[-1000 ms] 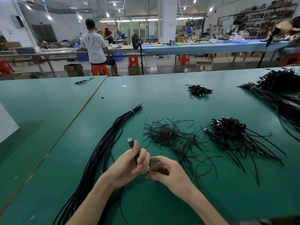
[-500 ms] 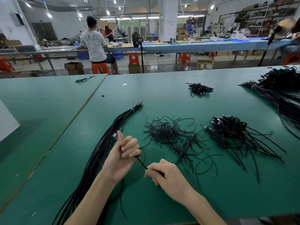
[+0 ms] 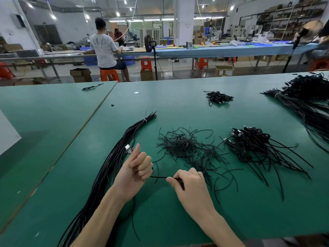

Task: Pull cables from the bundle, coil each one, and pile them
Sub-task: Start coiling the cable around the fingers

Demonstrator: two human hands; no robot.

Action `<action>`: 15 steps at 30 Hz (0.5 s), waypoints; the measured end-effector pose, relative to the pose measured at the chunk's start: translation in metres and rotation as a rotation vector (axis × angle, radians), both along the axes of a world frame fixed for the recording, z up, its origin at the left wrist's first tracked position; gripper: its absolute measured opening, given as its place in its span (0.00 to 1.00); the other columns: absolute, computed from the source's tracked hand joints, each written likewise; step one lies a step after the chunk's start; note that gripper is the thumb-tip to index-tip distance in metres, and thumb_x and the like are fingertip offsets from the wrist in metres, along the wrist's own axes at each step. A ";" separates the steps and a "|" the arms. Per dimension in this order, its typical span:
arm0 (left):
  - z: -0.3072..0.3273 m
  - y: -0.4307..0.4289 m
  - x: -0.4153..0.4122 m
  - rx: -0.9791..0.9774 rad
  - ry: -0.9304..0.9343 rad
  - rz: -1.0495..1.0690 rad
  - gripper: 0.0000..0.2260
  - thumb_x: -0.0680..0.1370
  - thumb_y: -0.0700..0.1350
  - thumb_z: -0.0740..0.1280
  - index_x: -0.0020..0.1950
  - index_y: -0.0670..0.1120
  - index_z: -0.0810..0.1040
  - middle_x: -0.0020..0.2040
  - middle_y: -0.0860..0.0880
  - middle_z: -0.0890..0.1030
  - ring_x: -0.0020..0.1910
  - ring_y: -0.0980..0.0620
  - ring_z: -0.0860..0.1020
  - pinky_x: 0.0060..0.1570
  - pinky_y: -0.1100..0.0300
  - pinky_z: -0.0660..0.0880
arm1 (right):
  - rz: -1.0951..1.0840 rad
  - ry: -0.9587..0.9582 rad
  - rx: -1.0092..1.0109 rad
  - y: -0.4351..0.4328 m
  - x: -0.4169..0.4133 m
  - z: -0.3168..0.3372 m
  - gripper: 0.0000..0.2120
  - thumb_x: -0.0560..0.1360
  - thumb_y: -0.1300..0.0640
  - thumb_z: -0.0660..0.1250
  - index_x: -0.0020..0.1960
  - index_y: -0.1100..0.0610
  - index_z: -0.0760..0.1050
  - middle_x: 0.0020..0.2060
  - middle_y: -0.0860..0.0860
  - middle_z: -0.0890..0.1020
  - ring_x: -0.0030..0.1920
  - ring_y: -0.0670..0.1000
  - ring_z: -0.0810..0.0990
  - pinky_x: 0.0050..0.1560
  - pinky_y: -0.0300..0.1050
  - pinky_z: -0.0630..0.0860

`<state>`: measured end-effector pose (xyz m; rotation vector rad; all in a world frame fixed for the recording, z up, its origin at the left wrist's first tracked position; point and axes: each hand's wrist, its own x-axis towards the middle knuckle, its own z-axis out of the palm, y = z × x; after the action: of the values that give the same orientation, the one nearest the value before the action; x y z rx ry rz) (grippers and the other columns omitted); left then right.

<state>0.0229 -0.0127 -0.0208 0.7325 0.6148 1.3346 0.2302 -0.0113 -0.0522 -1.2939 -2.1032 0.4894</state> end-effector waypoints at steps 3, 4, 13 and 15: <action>-0.003 -0.001 0.010 0.124 0.596 0.238 0.27 0.80 0.62 0.62 0.27 0.50 0.62 0.26 0.51 0.60 0.26 0.52 0.57 0.27 0.62 0.58 | -0.078 -0.117 0.075 -0.003 -0.003 0.002 0.15 0.82 0.39 0.61 0.42 0.46 0.72 0.37 0.39 0.77 0.46 0.46 0.68 0.58 0.44 0.63; -0.005 -0.002 0.013 0.195 0.821 0.317 0.27 0.80 0.64 0.60 0.26 0.50 0.63 0.25 0.50 0.62 0.25 0.52 0.59 0.27 0.62 0.59 | -0.093 -0.143 0.094 -0.004 -0.004 0.002 0.15 0.83 0.40 0.60 0.44 0.47 0.74 0.38 0.41 0.79 0.47 0.47 0.69 0.58 0.45 0.63; -0.023 0.004 0.017 0.626 1.846 0.347 0.26 0.86 0.59 0.48 0.35 0.47 0.71 0.37 0.53 0.75 0.41 0.50 0.74 0.49 0.58 0.72 | -0.066 0.080 0.103 -0.003 -0.003 0.004 0.09 0.84 0.52 0.62 0.45 0.48 0.73 0.40 0.40 0.76 0.47 0.46 0.69 0.56 0.42 0.61; -0.022 0.007 0.017 0.684 1.808 0.398 0.24 0.87 0.55 0.51 0.39 0.45 0.75 0.37 0.53 0.75 0.41 0.49 0.74 0.50 0.59 0.70 | -0.043 0.116 0.166 -0.005 -0.003 0.004 0.07 0.84 0.55 0.64 0.46 0.50 0.75 0.39 0.38 0.74 0.45 0.45 0.70 0.54 0.41 0.61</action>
<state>0.0402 -0.0059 -0.0430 2.5134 1.7749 0.8708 0.2269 -0.0162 -0.0482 -1.1842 -1.9720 0.3543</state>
